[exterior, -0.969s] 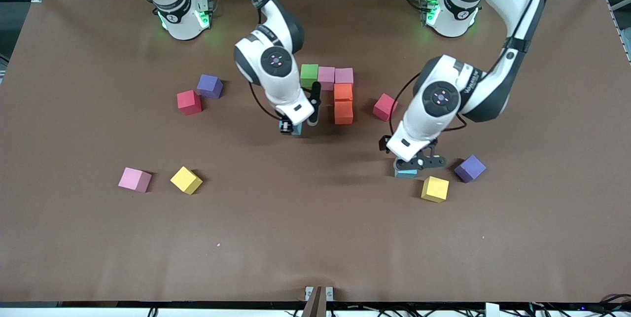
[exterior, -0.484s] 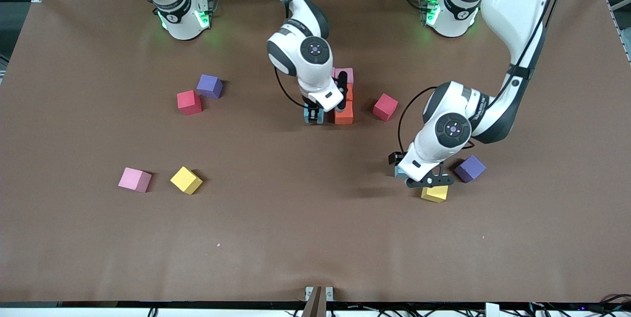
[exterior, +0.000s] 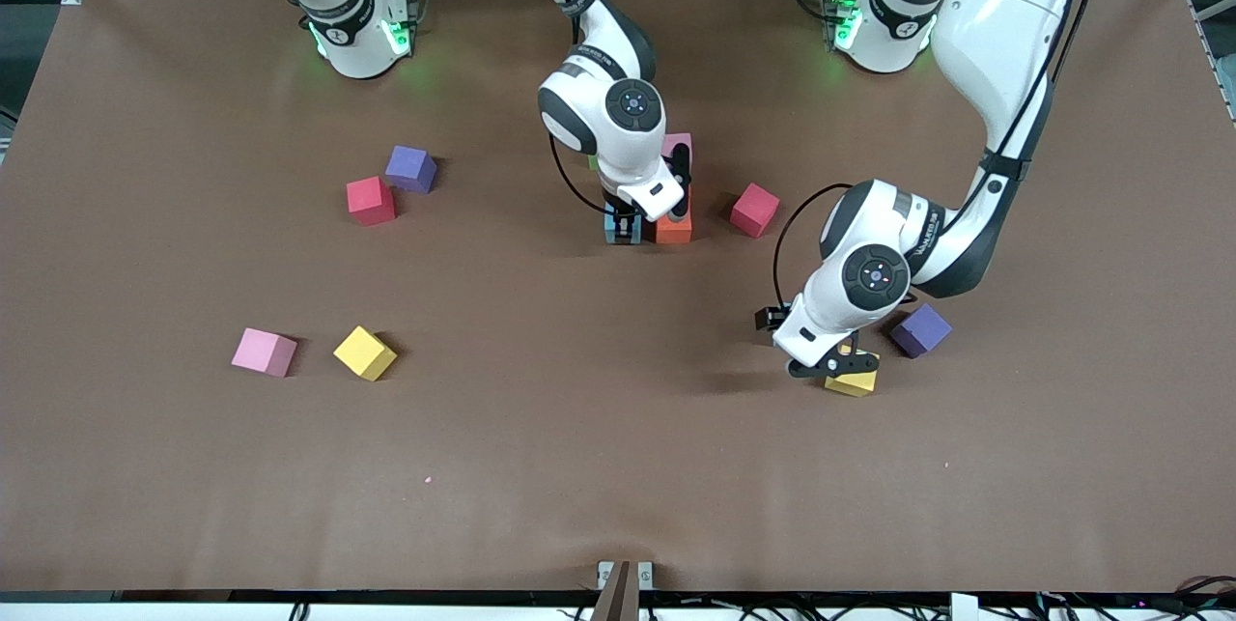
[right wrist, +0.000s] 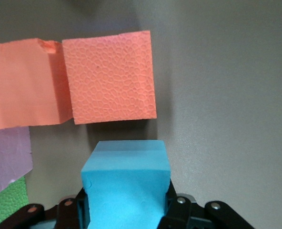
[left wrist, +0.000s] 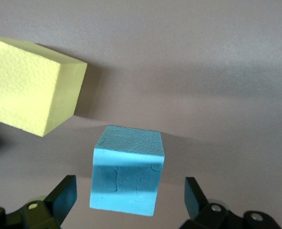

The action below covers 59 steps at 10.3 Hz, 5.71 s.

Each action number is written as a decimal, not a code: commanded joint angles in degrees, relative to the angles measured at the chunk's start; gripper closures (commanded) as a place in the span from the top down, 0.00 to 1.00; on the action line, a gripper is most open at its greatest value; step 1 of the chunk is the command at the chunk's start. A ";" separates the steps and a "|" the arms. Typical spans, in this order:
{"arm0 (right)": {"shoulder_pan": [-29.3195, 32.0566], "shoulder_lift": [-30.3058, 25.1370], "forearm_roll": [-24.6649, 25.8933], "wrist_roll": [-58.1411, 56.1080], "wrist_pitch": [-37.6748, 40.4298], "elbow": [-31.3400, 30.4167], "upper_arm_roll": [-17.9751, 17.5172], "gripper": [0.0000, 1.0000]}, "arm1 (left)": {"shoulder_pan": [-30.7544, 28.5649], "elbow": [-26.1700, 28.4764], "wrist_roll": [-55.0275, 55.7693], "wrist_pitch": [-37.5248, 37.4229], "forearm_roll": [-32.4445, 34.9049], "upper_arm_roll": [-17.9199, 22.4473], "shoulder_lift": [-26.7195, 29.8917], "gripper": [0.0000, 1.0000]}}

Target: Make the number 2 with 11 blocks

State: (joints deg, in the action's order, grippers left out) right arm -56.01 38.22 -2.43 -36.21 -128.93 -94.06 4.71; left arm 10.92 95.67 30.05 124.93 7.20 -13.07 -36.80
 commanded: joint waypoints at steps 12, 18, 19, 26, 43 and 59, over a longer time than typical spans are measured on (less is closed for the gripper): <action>-2.53 3.79 0.32 1.67 0.79 5.55 0.39 0.52 | -1.24 -1.18 0.54 -0.47 1.07 0.23 -2.06 0.58; -2.88 4.49 0.76 1.84 0.35 5.46 0.48 0.52 | -0.55 -1.45 2.73 -3.19 0.63 0.06 0.40 0.58; -2.88 4.67 0.85 1.75 0.35 5.46 0.48 0.52 | -0.54 -1.53 3.00 -3.98 0.28 -0.29 0.67 0.58; -2.79 3.97 0.76 2.37 1.14 5.55 0.48 1.00 | -0.28 -1.36 14.41 -6.53 0.19 -3.89 3.30 0.58; 31.64 -5.88 0.67 0.62 6.94 1.60 3.29 1.00 | 6.63 -5.22 73.16 -10.67 -3.50 -19.54 4.72 0.58; 39.57 -4.03 -0.38 -10.90 -6.34 -6.23 2.85 1.00 | 16.68 -4.97 120.77 7.52 -4.12 -15.94 -3.72 0.58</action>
State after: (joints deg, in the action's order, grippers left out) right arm -16.54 35.50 -2.28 -47.29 -135.89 -99.62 7.90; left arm 26.47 89.39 148.94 131.28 3.82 -30.07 -41.07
